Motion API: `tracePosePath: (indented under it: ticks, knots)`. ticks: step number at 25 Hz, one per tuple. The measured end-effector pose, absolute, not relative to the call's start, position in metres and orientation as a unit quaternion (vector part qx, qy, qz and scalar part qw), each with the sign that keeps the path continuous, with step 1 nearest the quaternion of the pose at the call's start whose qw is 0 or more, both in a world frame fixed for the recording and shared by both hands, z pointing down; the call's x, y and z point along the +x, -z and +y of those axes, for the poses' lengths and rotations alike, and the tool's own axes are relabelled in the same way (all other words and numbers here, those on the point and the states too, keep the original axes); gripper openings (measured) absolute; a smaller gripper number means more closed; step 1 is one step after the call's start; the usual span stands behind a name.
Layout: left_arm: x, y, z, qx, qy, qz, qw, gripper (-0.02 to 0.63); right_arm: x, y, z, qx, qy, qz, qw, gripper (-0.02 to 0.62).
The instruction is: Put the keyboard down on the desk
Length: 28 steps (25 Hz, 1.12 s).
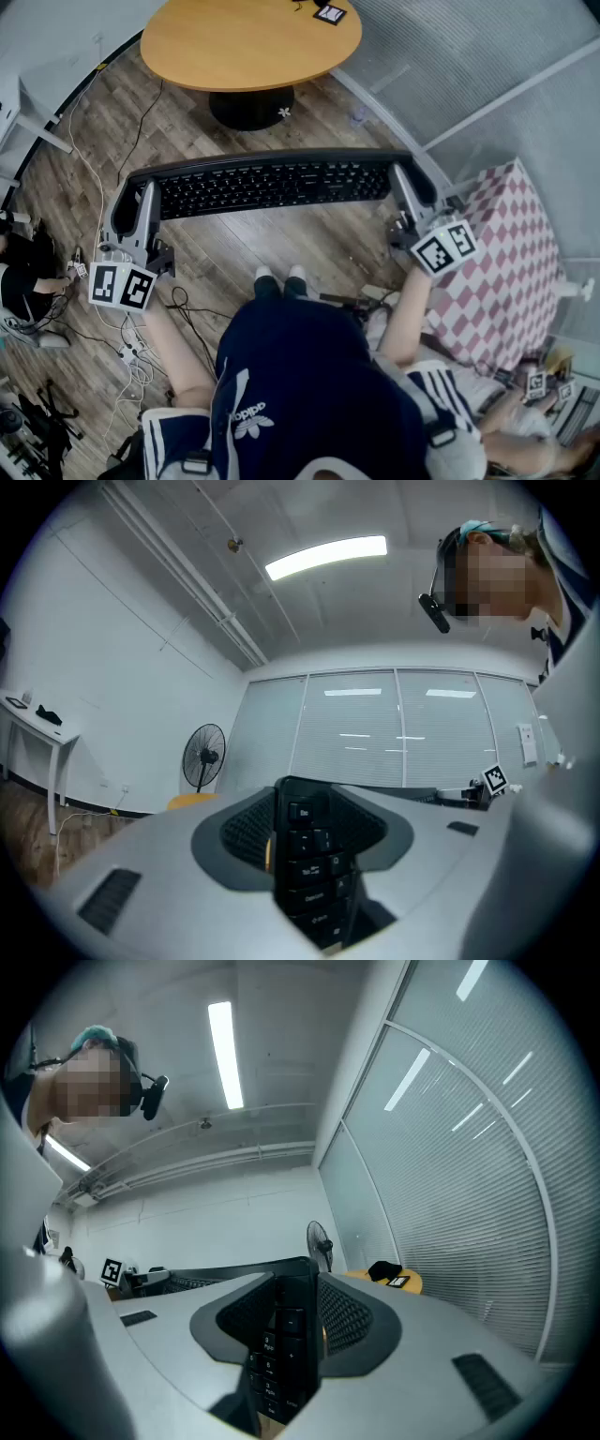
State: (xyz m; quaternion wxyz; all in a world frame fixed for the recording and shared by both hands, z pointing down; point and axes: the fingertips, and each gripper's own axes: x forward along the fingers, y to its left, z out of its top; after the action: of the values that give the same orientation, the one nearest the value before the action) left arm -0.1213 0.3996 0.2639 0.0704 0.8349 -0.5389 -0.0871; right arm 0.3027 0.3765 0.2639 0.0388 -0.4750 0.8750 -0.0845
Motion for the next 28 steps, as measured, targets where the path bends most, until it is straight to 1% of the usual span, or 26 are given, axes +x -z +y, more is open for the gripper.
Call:
tracePosePath:
  ticks: [8, 28]
  knots:
    - [-0.111, -0.266, 0.406, 0.835, 0.086, -0.540, 0.062, 0.185, 0.313, -0.270, 0.383, -0.482, 0.085, 0.871, 0.042, 0.130]
    - [-0.122, -0.273, 0.398, 0.837, 0.084, -0.538, 0.064, 0.185, 0.302, -0.274, 0.377, -0.483, 0.085, 0.870, 0.047, 0.130]
